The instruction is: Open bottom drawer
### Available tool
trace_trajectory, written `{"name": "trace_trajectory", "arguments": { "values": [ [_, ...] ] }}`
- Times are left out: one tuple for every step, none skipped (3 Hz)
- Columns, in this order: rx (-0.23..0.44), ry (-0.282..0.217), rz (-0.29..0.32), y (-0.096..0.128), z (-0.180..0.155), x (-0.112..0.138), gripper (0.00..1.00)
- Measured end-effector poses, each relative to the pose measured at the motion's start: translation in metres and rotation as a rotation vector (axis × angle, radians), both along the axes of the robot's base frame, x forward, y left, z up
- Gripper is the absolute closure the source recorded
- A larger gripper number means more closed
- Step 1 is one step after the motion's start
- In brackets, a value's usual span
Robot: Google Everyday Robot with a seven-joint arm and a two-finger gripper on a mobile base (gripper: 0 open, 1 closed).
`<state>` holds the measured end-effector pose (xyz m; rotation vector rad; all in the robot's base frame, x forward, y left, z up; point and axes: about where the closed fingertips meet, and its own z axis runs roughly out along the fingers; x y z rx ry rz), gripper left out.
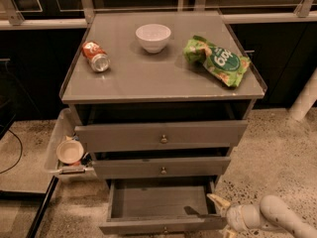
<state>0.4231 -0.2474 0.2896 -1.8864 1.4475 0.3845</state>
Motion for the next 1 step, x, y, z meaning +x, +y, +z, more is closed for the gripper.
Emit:
{"name": "trace_trajectory", "arguments": {
  "values": [
    [-0.001,-0.001,0.001,-0.0005,0.0014,-0.0002,0.00]
  ]
}}
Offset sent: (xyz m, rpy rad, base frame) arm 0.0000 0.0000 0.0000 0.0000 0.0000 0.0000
